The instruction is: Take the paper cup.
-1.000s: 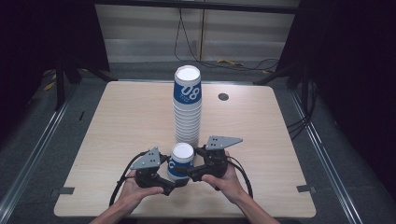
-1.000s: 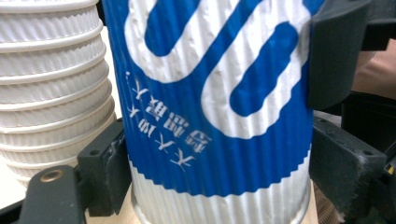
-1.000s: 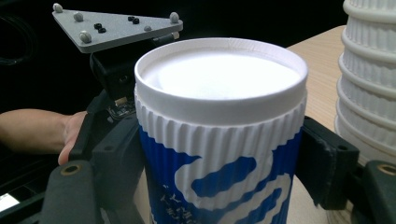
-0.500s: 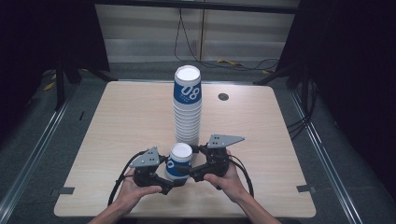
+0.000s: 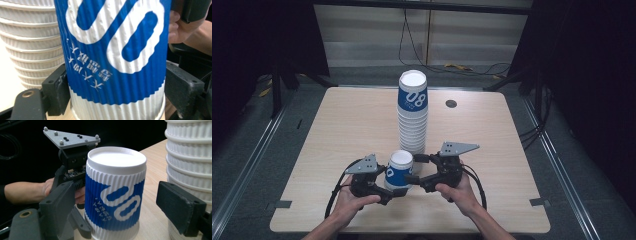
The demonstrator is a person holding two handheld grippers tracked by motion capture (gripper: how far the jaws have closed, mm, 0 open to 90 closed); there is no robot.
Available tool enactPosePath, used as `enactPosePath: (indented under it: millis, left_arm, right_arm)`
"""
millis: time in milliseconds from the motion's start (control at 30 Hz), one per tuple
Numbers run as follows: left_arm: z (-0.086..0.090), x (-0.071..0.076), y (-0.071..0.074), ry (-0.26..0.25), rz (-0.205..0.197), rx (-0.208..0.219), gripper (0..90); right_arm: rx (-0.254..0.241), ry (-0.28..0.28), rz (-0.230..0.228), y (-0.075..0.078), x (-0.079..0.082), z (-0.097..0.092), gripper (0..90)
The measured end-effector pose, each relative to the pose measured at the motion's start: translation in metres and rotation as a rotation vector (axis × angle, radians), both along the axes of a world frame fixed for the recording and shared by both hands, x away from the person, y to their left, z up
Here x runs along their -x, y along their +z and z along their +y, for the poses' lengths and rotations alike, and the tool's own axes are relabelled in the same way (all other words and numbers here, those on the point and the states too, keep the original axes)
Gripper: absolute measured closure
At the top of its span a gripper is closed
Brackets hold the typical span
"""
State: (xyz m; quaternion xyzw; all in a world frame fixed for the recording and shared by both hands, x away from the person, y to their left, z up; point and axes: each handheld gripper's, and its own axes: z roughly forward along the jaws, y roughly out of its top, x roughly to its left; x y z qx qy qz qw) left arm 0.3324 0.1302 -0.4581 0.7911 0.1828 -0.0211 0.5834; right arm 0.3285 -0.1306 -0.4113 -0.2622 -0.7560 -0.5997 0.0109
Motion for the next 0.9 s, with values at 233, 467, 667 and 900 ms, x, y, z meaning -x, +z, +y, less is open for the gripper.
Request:
enactPosePath:
  millis: [233, 467, 667, 900]
  left_arm:
    - [0.0045, -0.0033, 0.0003, -0.005, 0.016, -0.033, 17.9]
    - [0.0067, -0.0060, 0.0002, -0.013, 0.047, -0.037, 18.5]
    - [0.0050, -0.0036, 0.0047, -0.037, 0.020, -0.118, 18.7]
    - [0.0036, -0.0032, 0.0054, -0.041, 0.027, -0.176, 18.8]
  right_arm:
    - [0.018, -0.011, 0.002, 0.0022, -0.0025, -0.0066, 15.9]
    - [0.062, -0.006, 0.011, 0.0002, -0.0022, -0.0100, 16.4]
    - [0.096, 0.028, 0.016, -0.0021, -0.0008, -0.0072, 16.6]
    - [0.164, 0.034, 0.009, -0.0047, 0.0000, -0.0102, 16.2]
